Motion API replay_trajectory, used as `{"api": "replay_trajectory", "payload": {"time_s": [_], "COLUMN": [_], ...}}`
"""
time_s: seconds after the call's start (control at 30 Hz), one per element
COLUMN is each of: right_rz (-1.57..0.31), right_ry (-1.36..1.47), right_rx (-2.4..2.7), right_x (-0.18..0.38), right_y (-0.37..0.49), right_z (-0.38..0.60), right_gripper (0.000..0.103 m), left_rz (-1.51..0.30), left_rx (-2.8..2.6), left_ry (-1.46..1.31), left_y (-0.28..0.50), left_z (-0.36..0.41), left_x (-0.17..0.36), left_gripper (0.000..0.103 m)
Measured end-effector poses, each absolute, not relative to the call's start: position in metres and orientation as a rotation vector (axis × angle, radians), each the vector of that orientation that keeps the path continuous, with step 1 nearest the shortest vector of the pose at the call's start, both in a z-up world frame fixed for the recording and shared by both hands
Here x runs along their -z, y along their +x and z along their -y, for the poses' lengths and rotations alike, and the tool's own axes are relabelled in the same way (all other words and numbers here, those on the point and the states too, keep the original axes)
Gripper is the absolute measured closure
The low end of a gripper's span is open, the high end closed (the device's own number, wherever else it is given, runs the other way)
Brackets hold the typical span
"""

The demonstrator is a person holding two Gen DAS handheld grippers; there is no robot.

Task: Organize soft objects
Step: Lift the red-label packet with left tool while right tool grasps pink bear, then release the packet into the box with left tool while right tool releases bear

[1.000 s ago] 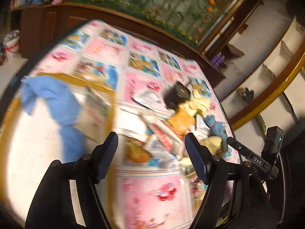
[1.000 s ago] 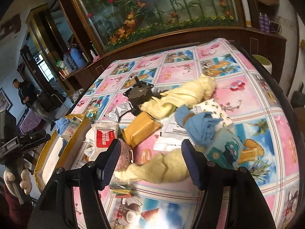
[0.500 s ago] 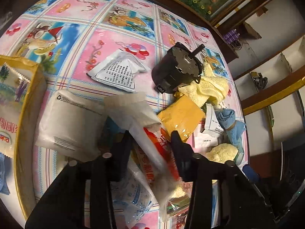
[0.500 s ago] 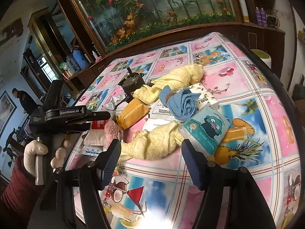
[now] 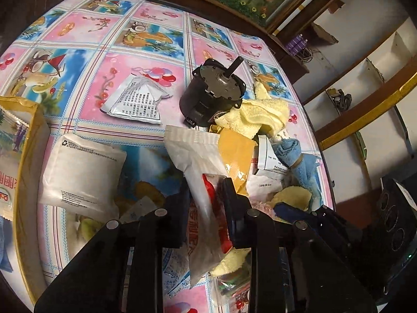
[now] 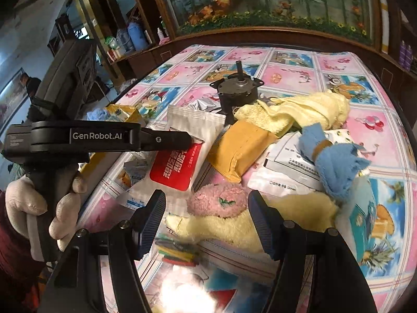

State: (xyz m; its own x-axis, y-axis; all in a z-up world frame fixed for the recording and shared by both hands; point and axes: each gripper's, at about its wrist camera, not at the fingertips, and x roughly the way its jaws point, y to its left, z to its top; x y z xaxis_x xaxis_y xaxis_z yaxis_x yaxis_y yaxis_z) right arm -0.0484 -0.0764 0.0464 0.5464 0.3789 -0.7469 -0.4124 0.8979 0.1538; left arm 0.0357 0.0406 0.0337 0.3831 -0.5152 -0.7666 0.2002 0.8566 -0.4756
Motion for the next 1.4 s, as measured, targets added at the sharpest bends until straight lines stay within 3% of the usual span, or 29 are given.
{"api": "replay_trajectory", "payload": {"time_s": [0.07, 0.17, 0.27, 0.33, 0.4, 0.53, 0.57, 0.6, 1.07, 1.4], "right_rz": [-0.889, -0.901, -0.906, -0.896, -0.896, -0.866, -0.859, -0.850, -0.765, -0.822], "right_ry": [-0.113, -0.172, -0.213, -0.214, -0.176, -0.079, -0.065, -0.046, 0.034, 0.058], "right_rx": [-0.442, -0.438, -0.437, -0.439, -0.442, -0.448, -0.452, -0.455, -0.555, -0.767], "right_x": [-0.039, -0.031, -0.025, -0.027, -0.029, -0.042, -0.044, -0.049, -0.095, -0.101], "right_y": [-0.043, -0.039, -0.038, -0.041, -0.041, -0.046, -0.048, -0.051, -0.085, -0.077], "right_z": [0.068, 0.063, 0.061, 0.060, 0.066, 0.079, 0.080, 0.082, 0.068, -0.019], "right_gripper": [0.037, 0.037, 0.038, 0.041, 0.060, 0.069, 0.081, 0.085, 0.085, 0.085], "left_rz": [-1.103, -1.146, -1.121, -1.101, -1.072, -1.034, -1.018, -1.005, -0.799, -0.854], "left_rx": [0.467, 0.472, 0.489, 0.500, 0.493, 0.518, 0.521, 0.525, 0.426, 0.104], "left_ry": [-0.341, -0.339, -0.279, -0.279, -0.310, -0.405, -0.418, -0.432, -0.504, -0.470], "left_y": [0.040, 0.043, 0.039, 0.037, 0.035, 0.029, 0.026, 0.023, -0.051, -0.058], "left_z": [-0.037, -0.028, -0.018, -0.019, -0.028, -0.047, -0.050, -0.054, -0.174, -0.285], "left_x": [-0.026, -0.015, -0.018, -0.019, -0.022, -0.031, -0.036, -0.041, -0.113, -0.081], "left_gripper": [0.065, 0.055, 0.055, 0.064, 0.066, 0.067, 0.067, 0.067, 0.067, 0.067]}}
